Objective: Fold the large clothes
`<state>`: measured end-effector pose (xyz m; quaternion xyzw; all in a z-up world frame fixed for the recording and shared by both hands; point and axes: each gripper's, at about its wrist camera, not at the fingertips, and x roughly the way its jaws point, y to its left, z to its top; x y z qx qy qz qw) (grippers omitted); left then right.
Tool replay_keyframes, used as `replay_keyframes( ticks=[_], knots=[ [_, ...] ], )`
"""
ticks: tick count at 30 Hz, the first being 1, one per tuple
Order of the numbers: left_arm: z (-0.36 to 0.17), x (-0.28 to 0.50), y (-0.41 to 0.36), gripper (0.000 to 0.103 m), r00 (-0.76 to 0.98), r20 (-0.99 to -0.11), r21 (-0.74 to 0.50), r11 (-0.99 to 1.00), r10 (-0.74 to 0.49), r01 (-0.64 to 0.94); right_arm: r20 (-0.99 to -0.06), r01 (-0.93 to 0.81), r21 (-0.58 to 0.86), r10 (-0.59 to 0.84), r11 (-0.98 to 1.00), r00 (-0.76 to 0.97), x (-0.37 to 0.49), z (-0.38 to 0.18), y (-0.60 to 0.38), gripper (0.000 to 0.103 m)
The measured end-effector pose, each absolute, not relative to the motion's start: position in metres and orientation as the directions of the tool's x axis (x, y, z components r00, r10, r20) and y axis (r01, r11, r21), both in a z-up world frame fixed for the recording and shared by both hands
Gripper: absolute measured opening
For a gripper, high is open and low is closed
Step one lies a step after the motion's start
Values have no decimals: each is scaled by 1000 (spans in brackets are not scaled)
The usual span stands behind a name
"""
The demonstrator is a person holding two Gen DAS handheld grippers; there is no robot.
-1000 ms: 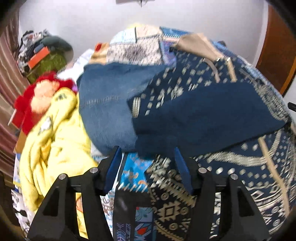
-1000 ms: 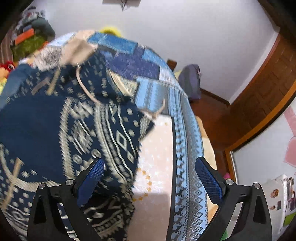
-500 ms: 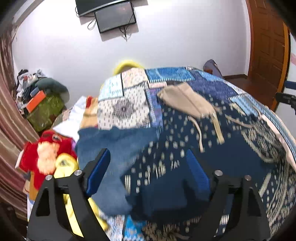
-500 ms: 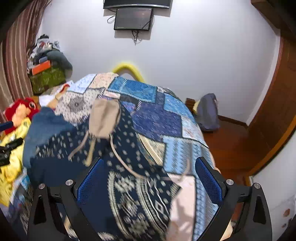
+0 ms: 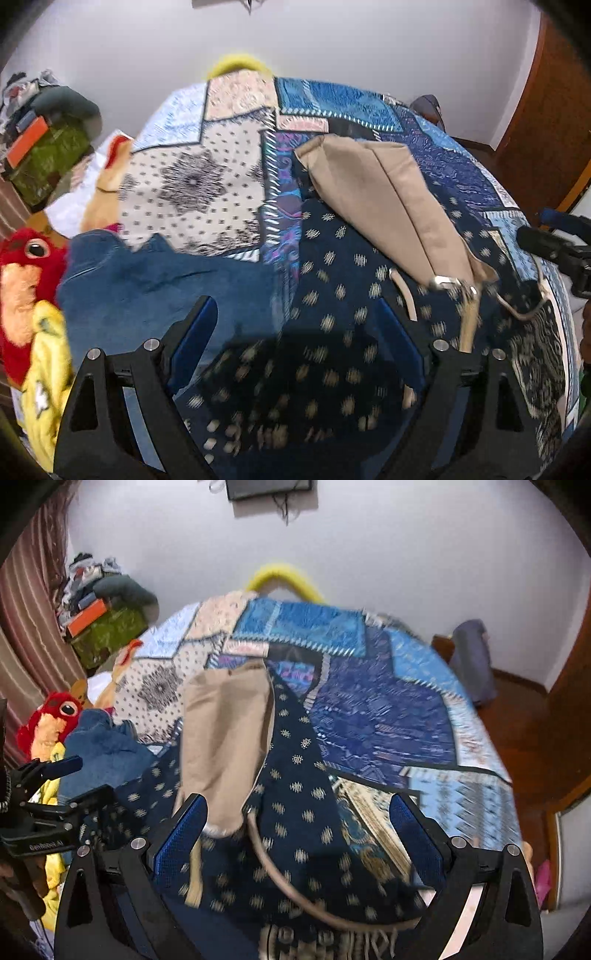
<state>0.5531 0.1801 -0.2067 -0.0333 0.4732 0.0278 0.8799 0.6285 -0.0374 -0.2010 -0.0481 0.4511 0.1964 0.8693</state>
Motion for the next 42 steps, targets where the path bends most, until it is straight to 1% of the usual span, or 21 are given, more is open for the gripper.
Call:
replay_keyframes(
  ticks=[4,7,8,10,11,12,13,14,15,16,17,18,19,20,21,23,26,31,37,42],
  knots=[
    [-230,583,182,87,517,-855,-121,987,-51,-102,-845,-379,130,302,916,441,662,-233,-24,98],
    [-245,603,185,87,497,-864,-169,977,-84,-129,-871,-365,147,295,919,393,681,-259,-15,96],
    [-248,606,186,87,494,-865,-180,974,-90,-139,-880,-362,156,296,919,372,688,-268,-12,89],
    [-257,614,190,87,489,-864,-226,961,-121,-162,-885,-360,181,312,915,347,694,-281,-10,86],
    [-261,616,192,83,492,-857,-267,948,-153,-171,-872,-359,186,322,915,369,694,-281,-12,80],
    [-263,617,194,79,496,-850,-297,939,-176,-176,-865,-366,184,327,912,381,693,-281,-11,70],
    [-266,619,195,70,499,-840,-342,923,-215,-178,-858,-374,179,331,910,392,691,-279,-11,63],
    [-267,620,196,56,504,-828,-381,907,-247,-181,-851,-383,183,341,905,399,688,-277,-11,47],
    [-268,620,195,51,509,-819,-404,896,-266,-182,-849,-388,187,347,902,398,687,-276,-11,31],
    [-267,620,193,45,513,-820,-399,897,-256,-190,-846,-394,200,361,897,392,684,-274,-11,24],
    [-265,619,189,29,523,-820,-377,908,-234,-185,-845,-397,198,361,896,394,683,-271,-10,16],
    [-262,618,185,19,523,-823,-359,917,-222,-174,-844,-397,185,353,899,405,679,-268,-10,11],
    [-256,616,180,9,528,-821,-344,926,-216,-157,-841,-400,177,349,899,413,677,-264,-9,11],
    [-248,613,176,9,539,-819,-321,936,-199,-142,-834,-407,165,347,899,429,672,-259,-10,10],
    [-236,607,172,5,557,-812,-286,950,-173,-122,-825,-414,160,351,896,442,666,-252,-11,9],
    [-212,593,166,5,587,-796,-243,966,-150,-84,-812,-424,157,361,892,459,656,-240,-16,9],
    [-177,565,165,5,621,-767,-236,971,-160,-42,-785,-439,162,385,884,486,634,-214,-27,9],
    [-142,509,161,5,641,-746,-215,976,-181,25,-748,-472,185,434,862,501,582,-181,-48,9],
    [-145,441,156,5,612,-757,-235,970,-227,70,-741,-514,166,450,842,498,511,-168,-70,9],
    [-184,403,150,5,549,-804,-235,970,-228,58,-771,-518,152,429,842,472,468,-187,-85,9]
  ],
)
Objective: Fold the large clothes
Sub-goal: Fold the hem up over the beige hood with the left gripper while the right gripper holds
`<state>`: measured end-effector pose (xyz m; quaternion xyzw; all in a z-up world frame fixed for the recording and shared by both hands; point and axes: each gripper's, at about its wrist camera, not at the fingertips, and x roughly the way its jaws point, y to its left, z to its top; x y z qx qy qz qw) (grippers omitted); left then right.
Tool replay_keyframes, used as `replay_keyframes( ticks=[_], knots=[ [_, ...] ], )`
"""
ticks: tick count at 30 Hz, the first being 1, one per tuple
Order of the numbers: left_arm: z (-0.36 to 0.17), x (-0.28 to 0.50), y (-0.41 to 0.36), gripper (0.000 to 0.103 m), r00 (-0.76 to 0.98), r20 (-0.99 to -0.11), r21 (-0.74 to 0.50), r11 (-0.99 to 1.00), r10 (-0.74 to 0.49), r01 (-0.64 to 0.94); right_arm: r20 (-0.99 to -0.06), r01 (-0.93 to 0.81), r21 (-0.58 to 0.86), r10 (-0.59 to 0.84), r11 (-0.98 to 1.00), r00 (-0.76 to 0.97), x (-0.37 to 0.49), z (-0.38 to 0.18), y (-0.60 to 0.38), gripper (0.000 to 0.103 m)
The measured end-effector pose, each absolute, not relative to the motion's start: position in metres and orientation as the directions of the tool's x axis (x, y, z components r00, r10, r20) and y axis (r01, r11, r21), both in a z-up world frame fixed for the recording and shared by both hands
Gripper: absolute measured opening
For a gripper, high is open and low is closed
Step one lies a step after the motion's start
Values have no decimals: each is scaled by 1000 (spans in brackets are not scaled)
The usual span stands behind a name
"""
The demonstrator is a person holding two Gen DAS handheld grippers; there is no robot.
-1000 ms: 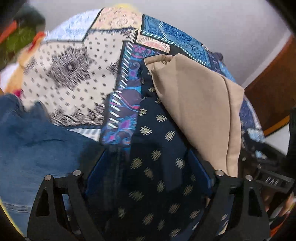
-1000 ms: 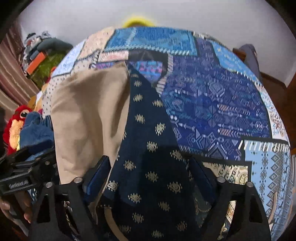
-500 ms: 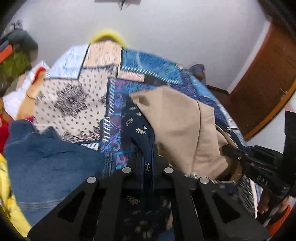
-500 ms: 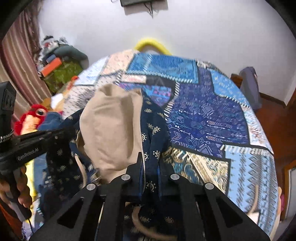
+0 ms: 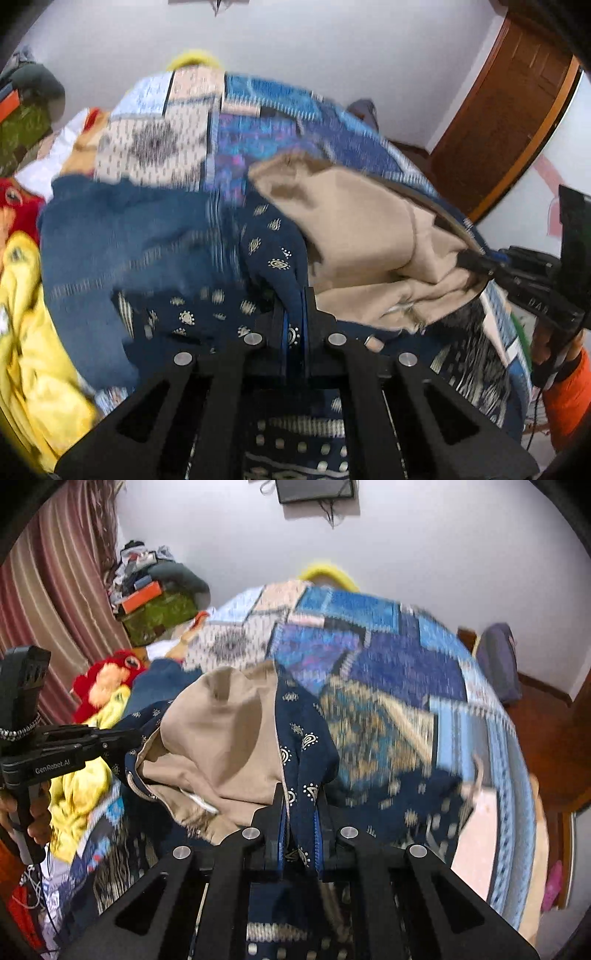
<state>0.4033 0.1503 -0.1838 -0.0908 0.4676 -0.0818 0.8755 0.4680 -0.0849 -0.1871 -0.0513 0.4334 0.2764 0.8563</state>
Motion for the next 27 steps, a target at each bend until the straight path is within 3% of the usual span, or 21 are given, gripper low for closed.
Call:
replay_keyframes(
  ticks=[4,7,11,13,15,16,19,21,23,25,27],
  knots=[
    [-215,393,146,5,505,-833,-237,971,-224,40,-803,-497,97,364,862,473,457,-217,-94,9],
    [-232,390,145,6,500,-840,-228,973,-210,27,-816,-468,-20,256,884,518,454,-237,-98,9],
    [-241,391,146,6,507,-835,-238,971,-213,17,-822,-444,-37,226,895,524,454,-245,-107,10],
    [-241,389,143,7,512,-837,-212,977,-194,24,-824,-415,-57,192,908,533,457,-246,-113,27],
    [-241,387,138,8,514,-840,-179,983,-172,37,-818,-344,-103,117,933,563,461,-248,-125,92],
    [-240,387,137,8,514,-841,-168,985,-166,44,-808,-312,-135,78,940,584,463,-247,-130,97],
    [-237,386,136,9,505,-845,-168,984,-173,55,-820,-322,-39,154,946,552,463,-242,-149,97],
    [-231,384,136,17,504,-845,-170,983,-180,68,-829,-323,59,227,944,511,463,-237,-159,97],
    [-223,384,136,43,502,-842,-180,980,-197,83,-815,-325,116,277,939,508,462,-227,-162,97],
    [-210,385,137,58,530,-824,-178,980,-200,92,-797,-330,136,301,934,524,463,-215,-159,97],
    [-196,390,140,61,563,-808,-156,984,-175,82,-783,-348,161,334,924,525,471,-205,-152,97]
  ],
)
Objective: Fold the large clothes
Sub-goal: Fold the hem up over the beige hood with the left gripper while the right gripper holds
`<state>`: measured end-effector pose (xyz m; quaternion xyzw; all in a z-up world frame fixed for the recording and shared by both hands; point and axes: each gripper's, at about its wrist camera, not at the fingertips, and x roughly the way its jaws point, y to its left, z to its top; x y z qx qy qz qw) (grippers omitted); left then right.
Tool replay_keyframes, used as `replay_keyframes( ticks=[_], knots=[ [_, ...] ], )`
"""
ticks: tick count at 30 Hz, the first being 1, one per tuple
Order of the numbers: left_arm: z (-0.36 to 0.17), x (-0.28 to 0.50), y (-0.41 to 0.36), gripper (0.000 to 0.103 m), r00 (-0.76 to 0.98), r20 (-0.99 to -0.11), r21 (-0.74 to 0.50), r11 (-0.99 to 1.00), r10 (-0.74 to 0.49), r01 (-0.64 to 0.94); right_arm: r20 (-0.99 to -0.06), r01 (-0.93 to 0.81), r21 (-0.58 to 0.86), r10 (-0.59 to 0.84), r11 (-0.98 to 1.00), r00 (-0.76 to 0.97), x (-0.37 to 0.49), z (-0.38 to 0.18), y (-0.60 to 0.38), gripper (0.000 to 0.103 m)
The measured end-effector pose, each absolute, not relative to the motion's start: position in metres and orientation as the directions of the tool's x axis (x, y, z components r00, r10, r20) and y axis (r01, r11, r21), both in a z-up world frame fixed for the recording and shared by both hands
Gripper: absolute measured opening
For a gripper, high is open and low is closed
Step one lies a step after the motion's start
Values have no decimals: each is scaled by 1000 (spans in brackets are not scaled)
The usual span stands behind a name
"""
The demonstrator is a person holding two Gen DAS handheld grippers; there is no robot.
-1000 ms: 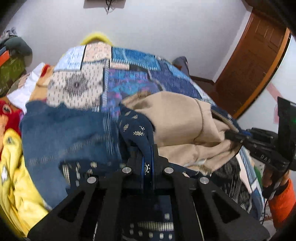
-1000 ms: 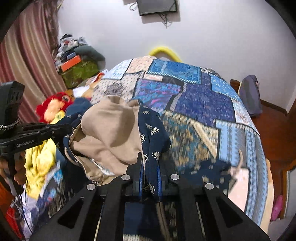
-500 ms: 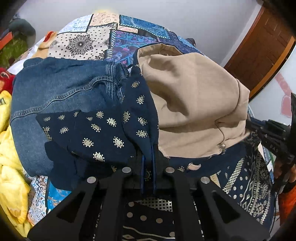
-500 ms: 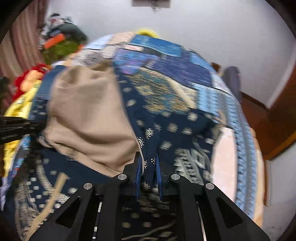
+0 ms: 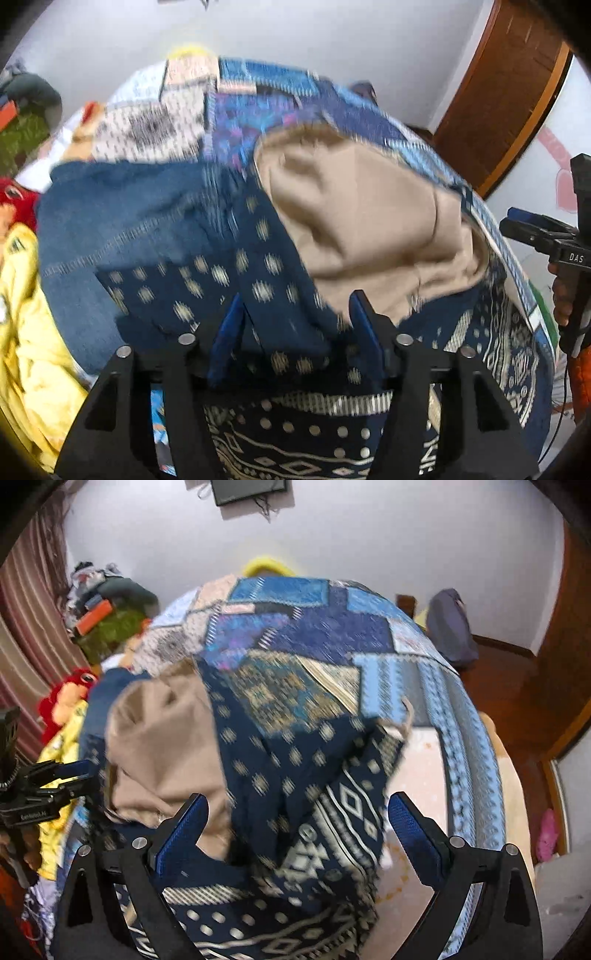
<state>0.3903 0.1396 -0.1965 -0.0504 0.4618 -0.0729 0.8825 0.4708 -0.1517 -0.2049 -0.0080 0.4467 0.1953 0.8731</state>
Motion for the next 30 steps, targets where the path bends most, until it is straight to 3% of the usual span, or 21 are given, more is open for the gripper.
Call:
replay_keyframes(
  ticks=[7,10,16,18,19,21,22,24,30],
  knots=[
    [-185,438,156,62,585,-805,-111,994,-98,13,-768,-402,197,396,894,503,506,-197,-105,97],
    [-196,465,160,62,565,-820,-109,994,-87,-5,-781,-439,148,377,886,498,521,-205,-77,95],
    [-222,505,160,62,532,-834,-188,982,-145,-28,-800,-481,92,352,872,486,548,-227,-40,71],
    [-227,513,155,60,530,-836,-181,983,-140,-25,-816,-478,109,353,872,458,559,-236,-33,48],
    [-229,516,152,53,532,-836,-171,985,-132,-25,-824,-473,112,348,874,448,564,-241,-31,42],
    [-233,522,148,29,525,-842,-161,987,-123,-25,-837,-463,135,351,876,419,570,-250,-29,20],
    [-235,523,146,10,519,-846,-160,987,-125,-24,-839,-458,143,353,877,415,571,-251,-30,17],
    [-230,518,144,8,534,-835,-159,987,-128,-11,-826,-457,161,373,875,423,567,-249,-33,12],
    [-181,480,129,7,623,-768,-129,989,-147,73,-765,-502,163,430,850,480,527,-205,-44,10]
  ],
)
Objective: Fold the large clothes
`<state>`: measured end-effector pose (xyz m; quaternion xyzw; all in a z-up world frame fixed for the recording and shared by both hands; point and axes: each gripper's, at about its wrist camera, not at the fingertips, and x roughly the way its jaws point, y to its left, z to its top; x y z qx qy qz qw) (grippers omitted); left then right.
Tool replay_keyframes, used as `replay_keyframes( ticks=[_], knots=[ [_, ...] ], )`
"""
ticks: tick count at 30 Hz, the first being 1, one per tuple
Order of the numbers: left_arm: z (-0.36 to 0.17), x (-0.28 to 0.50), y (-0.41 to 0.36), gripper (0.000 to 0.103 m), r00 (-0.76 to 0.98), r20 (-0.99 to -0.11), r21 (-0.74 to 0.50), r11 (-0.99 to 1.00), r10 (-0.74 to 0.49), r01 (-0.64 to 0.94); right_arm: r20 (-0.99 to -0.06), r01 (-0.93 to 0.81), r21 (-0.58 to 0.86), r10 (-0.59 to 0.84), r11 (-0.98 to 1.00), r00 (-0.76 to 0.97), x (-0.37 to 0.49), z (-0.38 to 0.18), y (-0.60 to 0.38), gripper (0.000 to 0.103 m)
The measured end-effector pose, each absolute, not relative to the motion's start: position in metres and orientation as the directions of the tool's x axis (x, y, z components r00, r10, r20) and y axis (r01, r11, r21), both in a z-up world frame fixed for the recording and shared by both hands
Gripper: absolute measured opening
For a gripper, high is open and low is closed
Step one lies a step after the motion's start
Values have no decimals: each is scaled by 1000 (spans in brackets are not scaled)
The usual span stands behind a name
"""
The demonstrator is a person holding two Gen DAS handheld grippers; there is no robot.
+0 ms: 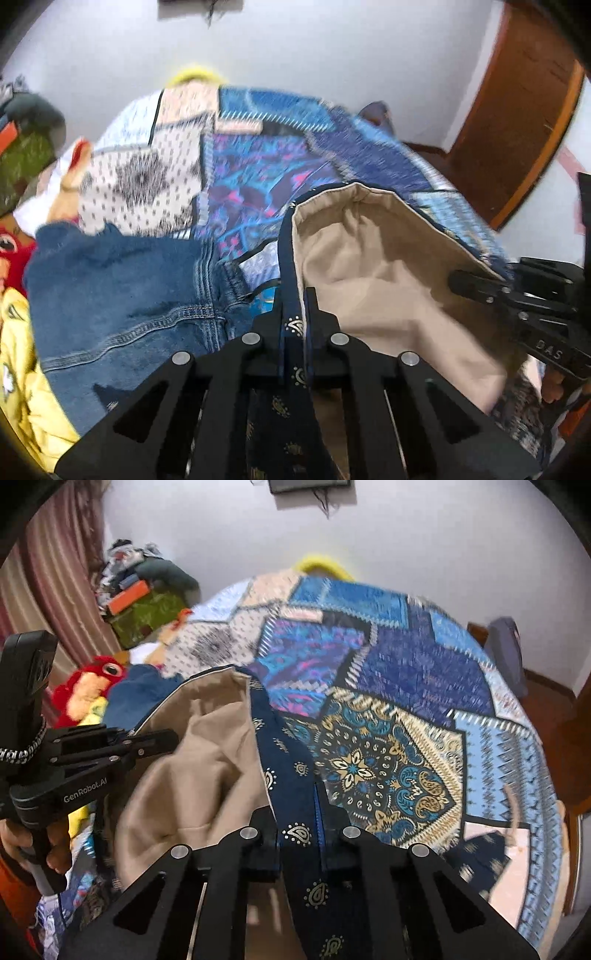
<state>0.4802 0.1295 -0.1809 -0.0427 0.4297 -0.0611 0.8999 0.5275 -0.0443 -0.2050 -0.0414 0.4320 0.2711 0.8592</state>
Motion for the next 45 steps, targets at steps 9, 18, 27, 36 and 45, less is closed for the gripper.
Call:
replay_keyframes(
  ticks=[9,18,27,36,45],
  knots=[
    [-116,385,96,7,673,-704,-105,970,-227,217,-713,-544,156,475,824,515,444,-148,-75,10],
    [-127,315,90,7,615,-742,-140,959,-268,248,-726,-532,216,498,819,473,366,-146,-111,10],
    [-173,272,90,14,510,-811,-178,952,-285,247,-798,-540,199,456,818,395,314,-176,-122,10],
    [-216,236,96,41,444,-858,-178,960,-258,215,-831,-522,234,448,820,329,290,-200,-140,10],
    [-205,216,119,41,479,-858,-108,977,-184,181,-818,-526,238,461,816,345,270,-185,-171,10]
  ],
)
